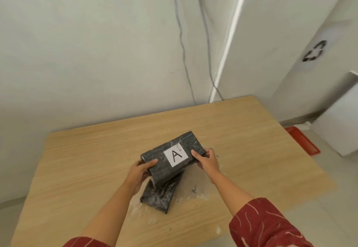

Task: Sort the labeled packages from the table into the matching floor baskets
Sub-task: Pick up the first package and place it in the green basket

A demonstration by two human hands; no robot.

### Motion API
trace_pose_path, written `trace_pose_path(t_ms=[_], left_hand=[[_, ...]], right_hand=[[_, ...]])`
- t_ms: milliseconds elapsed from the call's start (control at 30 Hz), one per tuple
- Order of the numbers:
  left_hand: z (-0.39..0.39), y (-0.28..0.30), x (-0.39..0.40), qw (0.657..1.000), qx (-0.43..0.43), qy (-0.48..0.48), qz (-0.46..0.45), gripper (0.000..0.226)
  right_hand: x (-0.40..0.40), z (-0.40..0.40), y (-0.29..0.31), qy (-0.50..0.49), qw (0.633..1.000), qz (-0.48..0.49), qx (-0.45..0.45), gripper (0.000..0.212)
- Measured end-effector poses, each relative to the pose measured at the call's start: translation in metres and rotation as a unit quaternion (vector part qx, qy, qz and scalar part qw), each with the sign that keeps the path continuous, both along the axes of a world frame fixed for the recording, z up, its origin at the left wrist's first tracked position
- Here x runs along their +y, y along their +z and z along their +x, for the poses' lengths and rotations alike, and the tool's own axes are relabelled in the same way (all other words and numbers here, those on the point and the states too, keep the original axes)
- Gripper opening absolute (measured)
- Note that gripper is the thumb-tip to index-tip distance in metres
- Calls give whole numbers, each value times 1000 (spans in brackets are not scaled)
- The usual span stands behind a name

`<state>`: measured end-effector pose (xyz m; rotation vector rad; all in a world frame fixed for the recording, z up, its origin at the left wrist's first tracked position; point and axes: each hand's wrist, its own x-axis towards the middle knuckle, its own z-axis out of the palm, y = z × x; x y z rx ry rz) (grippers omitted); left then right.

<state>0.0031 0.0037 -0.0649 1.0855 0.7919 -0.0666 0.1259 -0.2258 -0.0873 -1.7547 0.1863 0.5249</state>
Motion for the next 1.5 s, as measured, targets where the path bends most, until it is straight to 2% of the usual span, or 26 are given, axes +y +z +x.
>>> trace_pose_path(t_ms=[100, 233, 300, 467, 533, 800, 1033, 1267, 1500], left_hand=[[49, 16, -29, 998, -25, -56, 2, 42], [107, 27, -98, 992, -34, -119, -25, 28], [130, 28, -139, 986, -33, -162, -27, 29], [175, 26, -251, 970, -29, -237, -44, 37], [192, 21, -300, 967, -26, -247, -48, 44], [253, 11, -501, 966, -3, -250, -66, 52], [298, 7, -634, 962, 5, -259, -88, 55], [373, -20, -719, 967, 13, -233, -103, 55], [465, -66, -757, 978, 47, -168, -119, 50]], right_hand=[[-48, 7, 10, -89, 993, 75, 30, 54], [-124, 19, 23, -148, 982, 112, 29, 57], [-165, 24, 29, -177, 975, 131, 15, 58], [-269, 41, 34, -268, 949, 162, -25, 81], [-316, 51, 30, -285, 945, 159, -26, 85], [-515, 101, 28, -289, 940, 182, 1, 61], [-648, 141, 34, -288, 941, 175, 27, 61], [-735, 227, 2, -288, 937, 192, 53, 50], [-775, 361, -45, -237, 949, 178, 103, 56]])
